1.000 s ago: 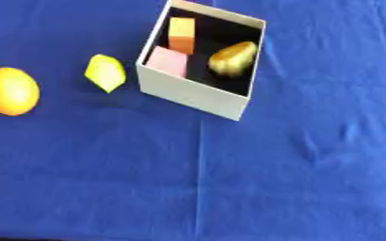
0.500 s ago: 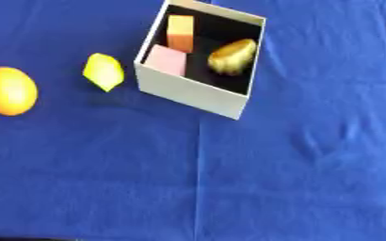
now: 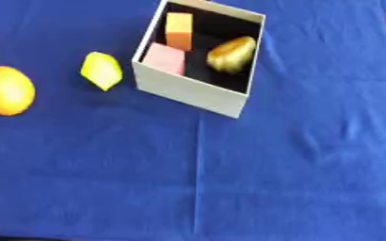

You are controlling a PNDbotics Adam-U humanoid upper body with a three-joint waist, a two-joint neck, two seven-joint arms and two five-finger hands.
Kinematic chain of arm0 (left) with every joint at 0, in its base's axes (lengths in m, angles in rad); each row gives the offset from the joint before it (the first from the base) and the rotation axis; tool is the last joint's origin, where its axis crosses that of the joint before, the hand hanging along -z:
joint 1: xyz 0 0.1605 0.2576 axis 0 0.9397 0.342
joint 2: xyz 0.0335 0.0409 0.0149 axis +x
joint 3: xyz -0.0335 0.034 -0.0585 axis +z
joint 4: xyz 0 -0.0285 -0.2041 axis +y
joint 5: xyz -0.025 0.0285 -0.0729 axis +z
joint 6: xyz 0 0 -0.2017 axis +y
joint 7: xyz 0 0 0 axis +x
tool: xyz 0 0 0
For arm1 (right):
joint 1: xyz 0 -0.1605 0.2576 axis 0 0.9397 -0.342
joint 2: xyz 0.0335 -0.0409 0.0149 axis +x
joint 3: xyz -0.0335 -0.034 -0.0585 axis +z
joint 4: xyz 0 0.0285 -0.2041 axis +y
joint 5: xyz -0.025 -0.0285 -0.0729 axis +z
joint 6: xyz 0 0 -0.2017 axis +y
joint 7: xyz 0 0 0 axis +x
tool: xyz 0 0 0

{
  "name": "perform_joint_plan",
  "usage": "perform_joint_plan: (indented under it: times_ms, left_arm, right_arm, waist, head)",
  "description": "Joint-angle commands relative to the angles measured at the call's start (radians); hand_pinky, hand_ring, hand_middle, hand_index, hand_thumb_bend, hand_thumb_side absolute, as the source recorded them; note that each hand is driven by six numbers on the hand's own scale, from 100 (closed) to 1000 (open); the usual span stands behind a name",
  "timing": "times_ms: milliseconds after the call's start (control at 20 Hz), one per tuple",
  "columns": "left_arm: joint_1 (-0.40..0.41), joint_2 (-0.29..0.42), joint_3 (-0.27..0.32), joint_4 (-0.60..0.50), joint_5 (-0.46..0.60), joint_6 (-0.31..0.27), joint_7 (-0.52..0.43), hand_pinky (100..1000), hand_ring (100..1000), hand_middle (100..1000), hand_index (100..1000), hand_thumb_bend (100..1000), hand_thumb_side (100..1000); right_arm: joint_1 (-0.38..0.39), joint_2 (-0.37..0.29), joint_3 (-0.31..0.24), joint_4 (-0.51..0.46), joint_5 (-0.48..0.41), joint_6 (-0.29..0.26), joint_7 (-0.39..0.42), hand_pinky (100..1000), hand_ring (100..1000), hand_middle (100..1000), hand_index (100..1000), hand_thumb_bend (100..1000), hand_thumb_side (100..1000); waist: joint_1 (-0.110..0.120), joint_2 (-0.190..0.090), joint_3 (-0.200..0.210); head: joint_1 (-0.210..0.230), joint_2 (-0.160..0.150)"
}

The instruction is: Pick up objects on the table and place them in the box.

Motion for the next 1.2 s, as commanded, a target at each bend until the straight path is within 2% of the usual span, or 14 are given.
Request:
perform_joint_plan:
  times_ms: [50,200,250,300,450,550,650,900,1200]
  left_arm:
    - [-0.039,-0.015,0.004,0.030,-0.007,0.001,-0.005,874,848,824,918,424,107]
    - [-0.065,-0.046,0.001,0.055,-0.013,0.009,-0.008,858,830,805,896,381,100]
    - [-0.073,-0.054,-0.001,0.063,-0.019,0.011,-0.010,844,814,781,859,355,100]
    - [-0.078,-0.059,-0.002,0.067,-0.028,0.013,-0.010,806,764,710,781,296,100]
    - [-0.080,-0.061,0.004,0.037,-0.057,0.015,0.017,718,636,573,650,168,100]
    - [-0.070,-0.051,0.011,-0.022,-0.065,0.008,0.043,690,610,548,605,167,100]
    - [-0.060,-0.036,0.018,-0.105,-0.064,-0.003,0.059,688,603,539,594,165,100]
    - [-0.079,-0.021,0.030,-0.279,-0.027,-0.004,0.084,682,596,534,588,181,100]
    - [-0.172,-0.069,0.013,-0.334,-0.004,0.004,0.077,681,596,535,591,168,100]
  right_arm:
    - [-0.009,-0.018,-0.006,-0.015,-0.011,0.004,0.008,915,834,787,860,100,269]
    - [-0.007,-0.015,0.000,-0.015,-0.016,0.011,0.015,916,832,785,860,100,298]
    - [-0.007,-0.014,0.002,-0.015,-0.018,0.013,0.017,916,832,785,861,100,302]
    - [-0.008,-0.013,0.003,-0.015,-0.019,0.014,0.019,916,831,784,861,100,305]
    - [-0.007,-0.013,0.002,-0.015,-0.022,0.014,0.019,916,830,783,862,100,306]
    - [-0.004,-0.012,0.000,-0.015,-0.023,0.015,0.016,917,829,783,861,100,319]
    - [0.001,-0.009,-0.002,-0.015,-0.025,0.017,0.014,917,829,782,860,100,343]
    - [0.002,-0.009,-0.007,-0.015,-0.033,0.017,0.010,917,827,778,858,100,317]
    - [0.000,-0.007,-0.012,-0.015,-0.044,0.012,0.012,917,826,777,857,100,311]
  waist:
    - [0.003,-0.019,-0.002]
    - [0.003,-0.019,-0.002]
    - [0.003,-0.019,-0.002]
    - [0.003,-0.019,-0.002]
    - [0.003,-0.018,-0.003]
    - [0.003,-0.018,-0.002]
    - [0.003,-0.019,0.000]
    - [0.004,-0.028,0.006]
    - [0.003,-0.041,0.000]
  head:
    - [0.000,0.000]
    - [0.001,-0.001]
    - [0.002,0.000]
    - [0.002,0.000]
    - [0.001,0.002]
    - [-0.001,0.003]
    - [-0.005,0.006]
    - [-0.024,0.014]
    - [-0.050,0.013]
